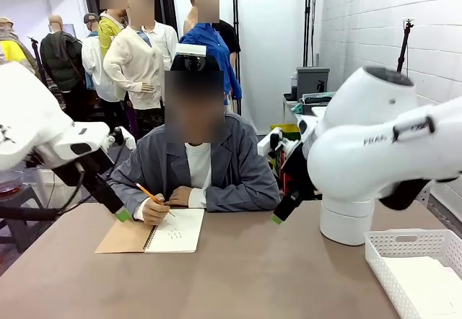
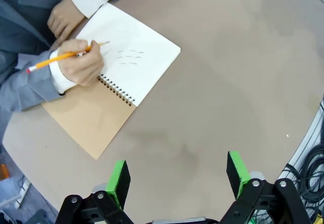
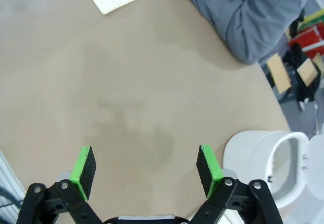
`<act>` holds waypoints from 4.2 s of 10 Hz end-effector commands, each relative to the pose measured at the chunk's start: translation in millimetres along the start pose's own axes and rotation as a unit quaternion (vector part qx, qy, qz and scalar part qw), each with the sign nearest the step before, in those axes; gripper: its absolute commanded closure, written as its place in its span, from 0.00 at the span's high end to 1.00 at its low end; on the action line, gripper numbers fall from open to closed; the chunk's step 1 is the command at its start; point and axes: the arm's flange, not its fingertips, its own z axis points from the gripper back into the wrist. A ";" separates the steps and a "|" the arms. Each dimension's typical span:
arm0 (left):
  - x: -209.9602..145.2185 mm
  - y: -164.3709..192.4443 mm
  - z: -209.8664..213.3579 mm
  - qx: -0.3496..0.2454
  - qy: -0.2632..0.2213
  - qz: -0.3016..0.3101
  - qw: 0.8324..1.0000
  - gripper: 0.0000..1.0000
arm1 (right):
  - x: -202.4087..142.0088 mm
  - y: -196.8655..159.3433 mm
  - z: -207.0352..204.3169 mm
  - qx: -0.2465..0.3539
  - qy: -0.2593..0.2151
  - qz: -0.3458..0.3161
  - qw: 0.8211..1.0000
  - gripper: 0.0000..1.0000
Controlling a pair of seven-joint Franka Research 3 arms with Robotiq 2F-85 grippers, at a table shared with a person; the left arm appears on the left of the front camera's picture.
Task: Sort the paper based on its condition.
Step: If a person hands you a paper, place it in the Organizing basket , and if it's crumpled, put it in the Trash can.
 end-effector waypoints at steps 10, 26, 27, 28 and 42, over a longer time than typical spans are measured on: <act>2.3 11.0 73.8 0.025 -0.064 -0.032 0.997 1.00 | 32.1 -4.4 72.1 0.003 -0.052 0.029 0.998 1.00; -1.0 4.1 191.3 0.068 -0.104 -0.030 0.992 1.00 | 119.1 42.0 131.4 0.002 -0.070 0.021 0.997 1.00; -0.8 3.5 191.6 0.079 -0.106 -0.032 0.991 1.00 | 119.8 37.1 137.7 -0.010 -0.069 0.015 0.997 1.00; -0.2 3.1 190.6 0.080 -0.112 -0.034 0.990 1.00 | 117.6 31.4 144.5 -0.018 -0.071 0.007 0.997 1.00; -0.4 -1.8 180.7 0.096 -0.104 -0.046 0.989 1.00 | 100.7 2.0 154.8 0.008 -0.080 0.008 0.997 1.00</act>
